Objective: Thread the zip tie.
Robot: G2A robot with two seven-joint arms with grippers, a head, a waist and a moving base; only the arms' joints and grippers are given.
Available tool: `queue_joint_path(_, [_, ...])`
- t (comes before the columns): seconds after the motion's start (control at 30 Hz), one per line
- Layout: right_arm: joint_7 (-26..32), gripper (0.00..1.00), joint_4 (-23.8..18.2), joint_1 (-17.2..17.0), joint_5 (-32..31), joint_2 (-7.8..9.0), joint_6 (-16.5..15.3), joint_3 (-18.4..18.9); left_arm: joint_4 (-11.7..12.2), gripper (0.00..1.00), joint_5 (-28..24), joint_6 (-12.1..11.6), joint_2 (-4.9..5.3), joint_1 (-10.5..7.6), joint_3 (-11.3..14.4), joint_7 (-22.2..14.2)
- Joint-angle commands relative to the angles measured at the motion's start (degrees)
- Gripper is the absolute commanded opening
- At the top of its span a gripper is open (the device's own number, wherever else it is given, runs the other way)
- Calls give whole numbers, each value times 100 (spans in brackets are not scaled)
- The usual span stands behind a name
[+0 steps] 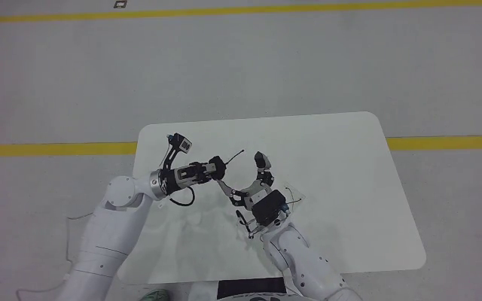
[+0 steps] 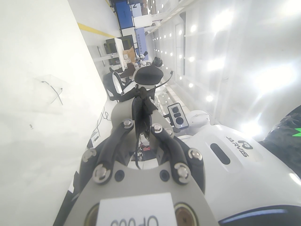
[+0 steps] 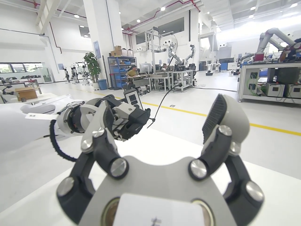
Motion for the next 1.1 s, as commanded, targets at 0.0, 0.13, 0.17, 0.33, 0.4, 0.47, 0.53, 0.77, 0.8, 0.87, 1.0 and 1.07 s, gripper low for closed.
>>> queue_joint_path(0.0, [42, 100, -21, 28, -224, 24, 16, 57, 91, 0, -715, 311, 5, 0, -65, 15])
queue_joint_path(0.13, [-3, 100, 78, 233, -237, 174, 128, 64, 376, 0, -1894, 1059, 6, -31, -190, -254])
queue_joint_path(0.17, [-17, 100, 134, 342, -237, 251, 206, 7, 461, 0, -2161, 1248, 6, -62, -204, -386])
queue_joint_path(0.33, [12, 100, 363, 811, -237, 600, 667, -420, 815, 0, -2742, 1802, -2, -216, -159, -699])
queue_joint_path(0.4, [39, 100, 394, 871, -237, 642, 728, -489, 840, 0, -2662, 1785, 3, -285, -143, -738])
queue_joint_path(0.47, [39, 100, 394, 871, -237, 642, 728, -489, 840, 0, -2662, 1785, 3, -285, -143, -738])
queue_joint_path(0.53, [39, 100, 394, 871, -237, 642, 728, -489, 840, 0, -2662, 1785, 3, -285, -143, -738])
queue_joint_path(0.77, [188, 100, 462, 1062, -237, 685, 836, -678, 865, 0, -3474, 2555, -50, -277, 33, -642])
queue_joint_path(0.8, [198, 100, 501, 1114, -237, 698, 909, -752, 895, 0, -3597, 2701, -57, -301, 66, -665])
queue_joint_path(0.87, [232, 100, 595, 1223, -237, 721, 1086, -929, 987, 0, -3930, 3085, -78, -359, 147, -703])
queue_joint_path(1.0, [310, 100, 681, 1351, -237, 724, 1356, -1185, 1118, 0, -3908, 3334, -92, -473, 298, -565])
queue_joint_path(1.07, [365, 100, 715, 1389, -237, 728, 1425, -1218, 1118, 0, -3908, 3334, -92, -473, 298, -565])
